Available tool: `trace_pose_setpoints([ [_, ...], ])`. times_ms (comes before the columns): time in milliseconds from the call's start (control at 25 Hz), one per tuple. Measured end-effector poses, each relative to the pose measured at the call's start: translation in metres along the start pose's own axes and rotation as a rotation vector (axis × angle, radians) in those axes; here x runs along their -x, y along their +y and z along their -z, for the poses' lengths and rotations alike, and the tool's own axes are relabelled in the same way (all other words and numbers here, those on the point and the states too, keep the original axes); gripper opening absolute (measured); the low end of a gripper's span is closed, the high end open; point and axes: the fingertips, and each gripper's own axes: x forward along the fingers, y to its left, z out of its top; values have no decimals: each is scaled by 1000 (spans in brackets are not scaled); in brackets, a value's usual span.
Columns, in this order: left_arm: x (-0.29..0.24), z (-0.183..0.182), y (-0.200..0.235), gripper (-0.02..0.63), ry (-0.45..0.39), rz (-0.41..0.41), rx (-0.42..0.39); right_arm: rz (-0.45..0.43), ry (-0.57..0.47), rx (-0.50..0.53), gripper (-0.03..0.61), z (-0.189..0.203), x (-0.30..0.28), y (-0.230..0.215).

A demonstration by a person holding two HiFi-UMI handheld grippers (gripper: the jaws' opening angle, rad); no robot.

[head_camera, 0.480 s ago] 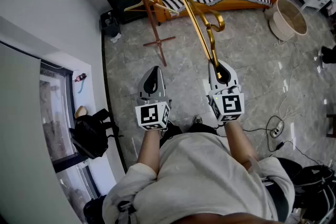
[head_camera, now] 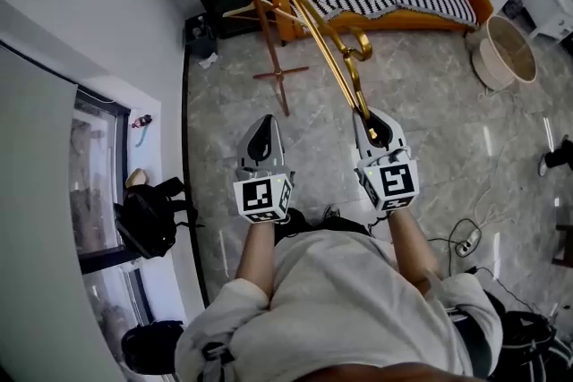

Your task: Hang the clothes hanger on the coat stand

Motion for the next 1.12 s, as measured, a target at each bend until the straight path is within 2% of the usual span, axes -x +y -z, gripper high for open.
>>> trace_pose_setpoints([
  [280, -15, 10, 22, 11, 31, -72, -8, -121, 45, -5, 26, 15, -38, 4],
  [560, -77, 17, 76, 11, 38, -105, -3, -214, 81, 19, 26, 25, -113, 5],
  [920, -157, 16, 136, 10, 54, -97, 10, -273, 139, 30, 26, 29, -205, 0],
  [1120, -184, 27, 159, 11, 97, -52, 3, -330, 176, 27, 26, 34, -247, 10],
])
